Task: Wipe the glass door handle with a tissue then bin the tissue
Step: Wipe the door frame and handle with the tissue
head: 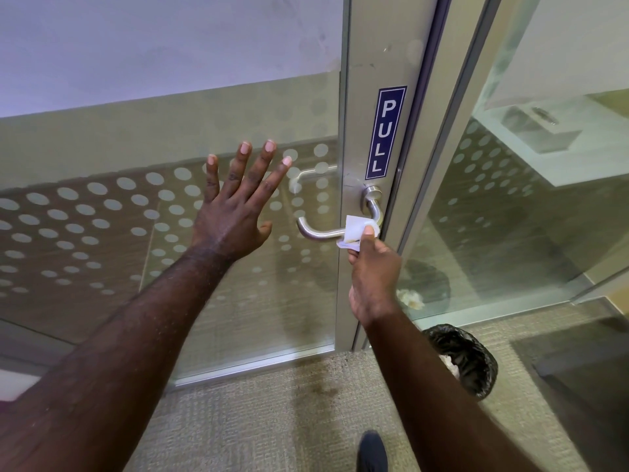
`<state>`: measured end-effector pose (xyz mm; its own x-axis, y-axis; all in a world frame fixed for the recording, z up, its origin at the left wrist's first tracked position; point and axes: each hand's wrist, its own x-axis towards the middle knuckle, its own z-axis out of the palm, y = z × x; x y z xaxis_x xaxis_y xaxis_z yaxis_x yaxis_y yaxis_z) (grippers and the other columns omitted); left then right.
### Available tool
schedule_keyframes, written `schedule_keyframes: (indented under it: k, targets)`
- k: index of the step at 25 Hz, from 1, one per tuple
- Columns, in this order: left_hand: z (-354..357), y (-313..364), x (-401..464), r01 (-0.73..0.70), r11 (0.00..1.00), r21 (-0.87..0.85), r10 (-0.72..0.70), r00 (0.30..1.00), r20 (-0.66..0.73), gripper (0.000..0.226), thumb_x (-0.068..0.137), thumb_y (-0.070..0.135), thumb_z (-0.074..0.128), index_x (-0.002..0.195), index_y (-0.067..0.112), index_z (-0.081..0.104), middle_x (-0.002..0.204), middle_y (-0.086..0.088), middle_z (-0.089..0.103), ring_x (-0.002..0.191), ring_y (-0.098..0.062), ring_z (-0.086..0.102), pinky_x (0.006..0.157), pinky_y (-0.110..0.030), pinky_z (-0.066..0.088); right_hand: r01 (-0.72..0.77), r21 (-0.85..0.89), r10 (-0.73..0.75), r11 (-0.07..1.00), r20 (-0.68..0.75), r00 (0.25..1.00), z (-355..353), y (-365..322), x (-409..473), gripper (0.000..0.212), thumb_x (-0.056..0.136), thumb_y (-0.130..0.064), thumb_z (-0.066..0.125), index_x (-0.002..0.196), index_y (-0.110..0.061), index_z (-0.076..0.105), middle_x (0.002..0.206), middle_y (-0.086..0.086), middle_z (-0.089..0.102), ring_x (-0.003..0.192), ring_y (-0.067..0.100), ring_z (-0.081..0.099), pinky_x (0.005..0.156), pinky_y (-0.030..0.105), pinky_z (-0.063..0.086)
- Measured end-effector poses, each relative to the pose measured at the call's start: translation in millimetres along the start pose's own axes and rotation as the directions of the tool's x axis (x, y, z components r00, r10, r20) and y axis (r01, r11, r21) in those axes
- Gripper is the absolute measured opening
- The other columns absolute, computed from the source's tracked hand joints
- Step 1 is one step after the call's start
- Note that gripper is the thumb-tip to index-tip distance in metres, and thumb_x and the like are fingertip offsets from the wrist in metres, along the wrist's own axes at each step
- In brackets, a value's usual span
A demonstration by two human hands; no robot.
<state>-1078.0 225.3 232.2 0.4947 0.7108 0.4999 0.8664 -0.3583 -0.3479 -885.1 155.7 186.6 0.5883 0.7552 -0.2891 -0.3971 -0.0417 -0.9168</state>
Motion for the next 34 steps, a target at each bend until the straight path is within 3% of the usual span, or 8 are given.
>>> schedule_keyframes:
  k: [4,8,12,17,21,24,30,34]
  targets:
    - [1.0,-1.3,-0.6,-0.011,1.0,0.005,0.012,0.999,-0.03,0.131,0.067,0.033,0.084,0.158,0.033,-0.01,0.165,0.006,-0.015,0.151,-0.02,-0.024,0.117,-0.049,-0.022,0.038,-0.032,-0.041,0.999,-0.085,0.996,24.1,18.1,-17.9,0.042,0.098,-0.031,0.052,0.064,-0.011,0.067,0.065,0.003,0.059,0.064,0.014,0.049,0.064,0.029,0.042]
    - [4.3,-0.7,-0.3,-0.023,1.0,0.021,0.024,0.998,-0.063,0.131,0.064,0.033,0.084,0.158,0.032,-0.007,0.165,0.009,-0.009,0.151,-0.019,-0.022,0.118,-0.049,-0.021,0.075,-0.006,-0.075,0.997,-0.154,0.985,42.5,27.1,-30.1,0.044,0.099,-0.033,0.049,0.059,-0.025,0.065,0.061,-0.01,0.066,0.061,0.007,0.06,0.069,0.025,0.048]
    - [6.4,-1.8,-0.5,-0.027,0.999,0.031,0.029,0.996,-0.084,0.129,0.064,0.032,0.082,0.158,0.032,-0.006,0.167,0.005,0.002,0.151,-0.018,-0.023,0.118,-0.048,-0.021,0.103,-0.048,-0.11,0.994,-0.169,0.979,55.1,42.2,-43.6,0.046,0.1,-0.036,0.045,0.078,-0.007,0.074,0.07,-0.002,0.074,0.063,0.006,0.063,0.066,0.022,0.045]
    - [6.9,-1.3,-1.0,-0.034,0.999,0.025,0.036,0.994,-0.101,0.124,0.067,0.03,0.079,0.159,0.032,-0.004,0.166,0.009,-0.006,0.152,-0.018,-0.019,0.118,-0.049,-0.019,0.055,0.043,-0.051,0.998,-0.098,0.994,78.1,50.5,-58.8,0.039,0.098,-0.033,0.05,0.083,-0.008,0.076,0.067,-0.007,0.072,0.063,0.001,0.062,0.075,0.027,0.051]
    - [7.0,-1.5,-1.9,-0.039,0.999,0.013,0.04,0.991,-0.13,0.099,0.083,0.054,0.054,0.159,0.031,-0.004,0.168,0.001,0.007,0.153,-0.02,-0.015,0.118,-0.049,-0.016,-0.004,0.14,0.019,0.99,-0.112,0.994,100.4,49.9,-57.8,0.036,0.096,-0.033,0.054,0.087,-0.005,0.076,0.073,0.003,0.074,0.062,0.004,0.058,0.074,0.029,0.051]
    - [7.1,-0.9,-1.4,-0.029,1.0,0.011,0.031,0.988,-0.149,0.091,0.087,0.066,0.039,0.159,0.03,-0.004,0.166,0.0,0.009,0.153,-0.018,-0.015,0.119,-0.048,-0.015,-0.008,0.173,0.03,0.985,-0.121,0.992,111.8,53.3,-51.8,0.034,0.095,-0.031,0.057,0.089,-0.003,0.076,0.07,0.0,0.069,0.062,0.005,0.057,0.074,0.029,0.051]
    - [6.9,-2.7,-2.7,-0.044,0.999,0.019,0.046,0.992,-0.116,0.122,0.071,0.04,0.078,0.159,0.031,-0.005,0.168,0.006,-0.01,0.153,-0.019,-0.016,0.12,-0.049,-0.014,0.102,-0.013,-0.103,0.995,-0.034,0.994,88.1,78.9,-35.8,0.028,0.096,-0.024,0.057,0.095,-0.002,0.074,0.08,0.006,0.074,0.069,0.004,0.062,0.073,0.026,0.052]
    - [5.2,-1.7,-2.3,-0.028,1.0,-0.006,0.027,0.996,-0.089,0.134,0.062,0.034,0.087,0.159,0.032,-0.005,0.166,0.009,-0.019,0.153,-0.018,-0.017,0.12,-0.048,-0.016,0.174,-0.2,-0.173,0.964,0.022,0.985,18.9,104.1,-39.7,0.028,0.097,-0.026,0.054,0.087,-0.008,0.073,0.077,0.004,0.074,0.074,0.014,0.068,0.07,0.022,0.05]
